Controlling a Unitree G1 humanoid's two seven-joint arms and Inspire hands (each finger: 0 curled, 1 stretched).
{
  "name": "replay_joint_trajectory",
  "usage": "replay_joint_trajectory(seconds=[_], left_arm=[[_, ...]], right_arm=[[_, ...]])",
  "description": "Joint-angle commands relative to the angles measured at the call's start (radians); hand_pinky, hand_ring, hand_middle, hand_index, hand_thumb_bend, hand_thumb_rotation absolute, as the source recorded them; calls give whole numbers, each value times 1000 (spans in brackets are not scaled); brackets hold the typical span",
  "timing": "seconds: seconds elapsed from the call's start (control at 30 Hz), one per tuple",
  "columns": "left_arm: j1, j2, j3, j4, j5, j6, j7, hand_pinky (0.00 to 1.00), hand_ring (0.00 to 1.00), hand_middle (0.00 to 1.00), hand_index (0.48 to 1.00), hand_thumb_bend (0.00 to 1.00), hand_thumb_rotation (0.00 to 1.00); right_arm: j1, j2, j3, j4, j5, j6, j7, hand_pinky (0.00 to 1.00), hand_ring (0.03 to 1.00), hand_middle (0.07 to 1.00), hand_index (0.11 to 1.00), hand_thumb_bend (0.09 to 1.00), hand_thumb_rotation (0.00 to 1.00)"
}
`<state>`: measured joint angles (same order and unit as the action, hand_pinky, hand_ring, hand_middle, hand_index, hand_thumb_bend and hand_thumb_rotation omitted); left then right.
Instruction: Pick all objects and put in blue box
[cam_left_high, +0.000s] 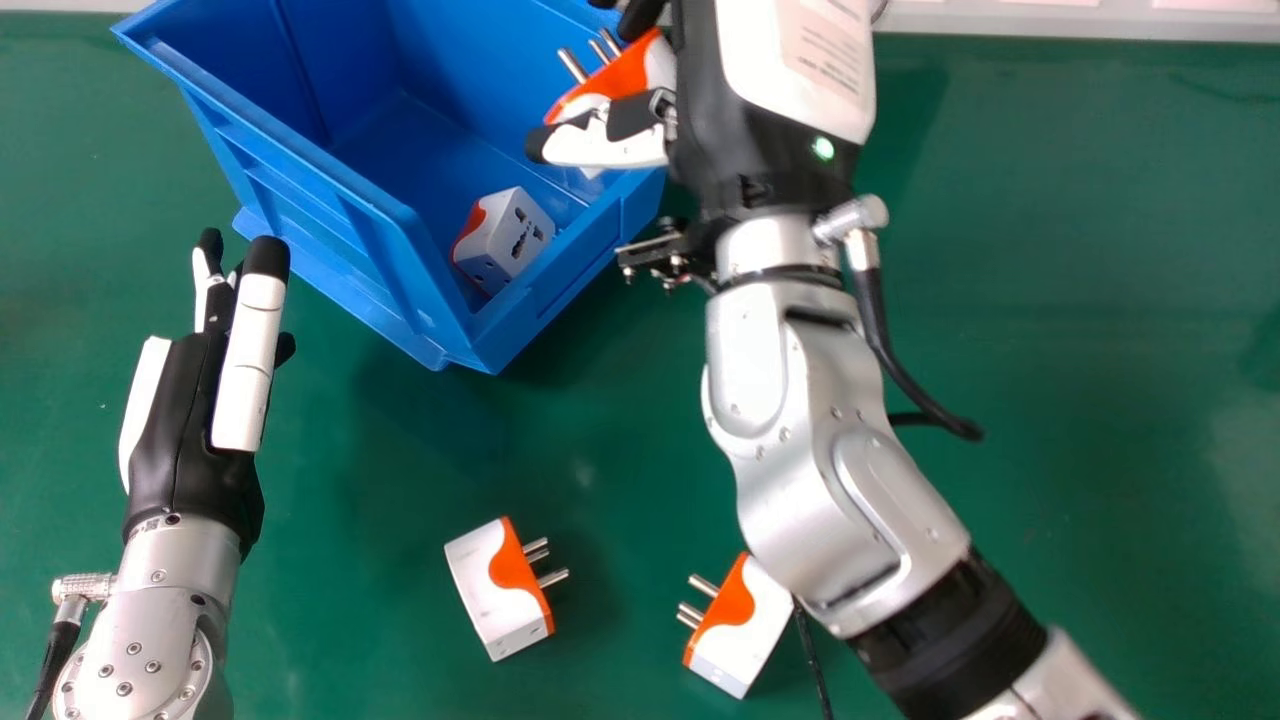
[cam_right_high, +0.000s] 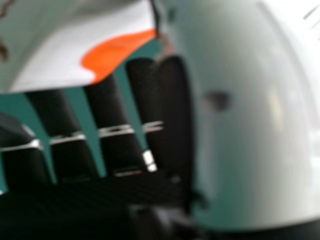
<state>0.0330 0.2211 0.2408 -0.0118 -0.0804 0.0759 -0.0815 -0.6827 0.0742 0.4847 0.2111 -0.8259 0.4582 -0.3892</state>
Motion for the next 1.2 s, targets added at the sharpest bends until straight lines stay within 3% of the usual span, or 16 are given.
replay_joint_trajectory(seconds=[0.0, 0.13, 0.3, 0.53, 0.77, 0.87, 1.17], left_arm=[[-7, 3, 0, -11, 1, -17, 2, 941, 995, 1000, 1000, 771, 1000], [-7, 5, 2, -10, 2, -18, 2, 943, 998, 1000, 1000, 775, 1000], [-8, 6, 0, -7, 8, -18, 5, 945, 998, 1000, 1000, 782, 1000], [-7, 6, -2, -5, 14, -20, 9, 941, 995, 1000, 1000, 788, 1000], [-5, 5, -3, -5, 11, -23, 6, 941, 994, 1000, 1000, 786, 1000], [-4, 3, -4, -6, 10, -26, 5, 942, 994, 1000, 1000, 783, 1000], [-7, 4, -6, 5, 17, -33, 11, 944, 996, 1000, 1000, 802, 1000]], right_arm=[[-85, -2, 0, 43, -11, -52, -7, 257, 333, 466, 551, 503, 0], [-143, 6, -13, 151, 25, -132, -18, 208, 400, 480, 496, 515, 0], [-237, 18, -25, 313, 68, -229, -32, 168, 377, 484, 496, 515, 0], [-380, 29, -12, 579, 83, -355, -92, 249, 425, 489, 482, 518, 0], [-473, 59, -14, 730, 97, -405, -114, 191, 416, 498, 483, 518, 0], [-498, 66, -4, 768, 98, -413, -108, 220, 363, 454, 519, 513, 0], [-529, 73, 14, 804, 102, -438, -120, 245, 375, 437, 516, 516, 0]])
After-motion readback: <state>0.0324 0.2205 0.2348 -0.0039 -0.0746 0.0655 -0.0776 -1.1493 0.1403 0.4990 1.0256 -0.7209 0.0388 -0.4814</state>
